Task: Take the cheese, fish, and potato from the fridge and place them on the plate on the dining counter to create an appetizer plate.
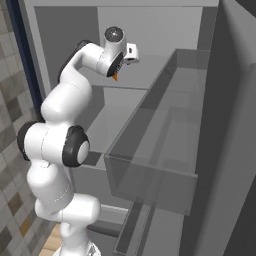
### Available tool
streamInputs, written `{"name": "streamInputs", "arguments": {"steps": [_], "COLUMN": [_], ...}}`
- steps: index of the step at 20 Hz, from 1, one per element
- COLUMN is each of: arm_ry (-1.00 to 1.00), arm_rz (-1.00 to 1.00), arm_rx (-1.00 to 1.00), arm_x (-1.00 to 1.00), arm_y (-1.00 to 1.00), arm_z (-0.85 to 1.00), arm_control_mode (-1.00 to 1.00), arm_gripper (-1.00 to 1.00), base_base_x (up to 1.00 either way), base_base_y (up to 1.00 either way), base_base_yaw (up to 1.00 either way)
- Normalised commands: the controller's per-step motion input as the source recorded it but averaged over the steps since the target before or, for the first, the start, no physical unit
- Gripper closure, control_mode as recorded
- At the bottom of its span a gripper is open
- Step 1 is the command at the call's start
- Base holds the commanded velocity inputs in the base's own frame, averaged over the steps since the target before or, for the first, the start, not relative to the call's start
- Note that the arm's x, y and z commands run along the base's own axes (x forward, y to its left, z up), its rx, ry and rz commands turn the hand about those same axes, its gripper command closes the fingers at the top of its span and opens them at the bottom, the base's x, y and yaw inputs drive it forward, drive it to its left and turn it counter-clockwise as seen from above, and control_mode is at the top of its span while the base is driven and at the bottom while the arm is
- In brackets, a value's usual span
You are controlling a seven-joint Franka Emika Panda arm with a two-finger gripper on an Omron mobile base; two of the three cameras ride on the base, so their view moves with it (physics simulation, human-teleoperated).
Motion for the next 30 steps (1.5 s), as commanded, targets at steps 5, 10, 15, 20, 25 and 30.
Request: {"name": "streamInputs", "arguments": {"steps": [5, 10, 15, 20, 25, 30], "arm_ry": [0.00, 0.01, 0.01, 0.00, 0.00, 0.01], "arm_rz": [0.02, 0.01, 0.00, 0.00, 0.00, 0.00], "arm_rx": [-0.06, -0.06, -0.03, 0.00, -0.01, -0.03], "arm_x": [0.31, 0.24, -0.08, -0.26, -0.03, -0.01], "arm_y": [0.12, 0.09, -0.02, -0.01, 0.00, 0.03], "arm_z": [-0.14, -0.24, -0.04, 0.00, -0.04, -0.14], "arm_control_mode": [-1.00, -1.00, -1.00, -1.00, -1.00, -1.00], "arm_gripper": [-1.00, -1.00, -1.00, -1.00, -1.00, -1.00], "base_base_x": [0.00, 0.00, 0.00, 0.00, 0.00, 0.00], "base_base_y": [0.00, 0.00, 0.00, 0.00, 0.00, 0.00], "base_base_yaw": [0.00, 0.00, 0.00, 0.00, 0.00, 0.00]}}
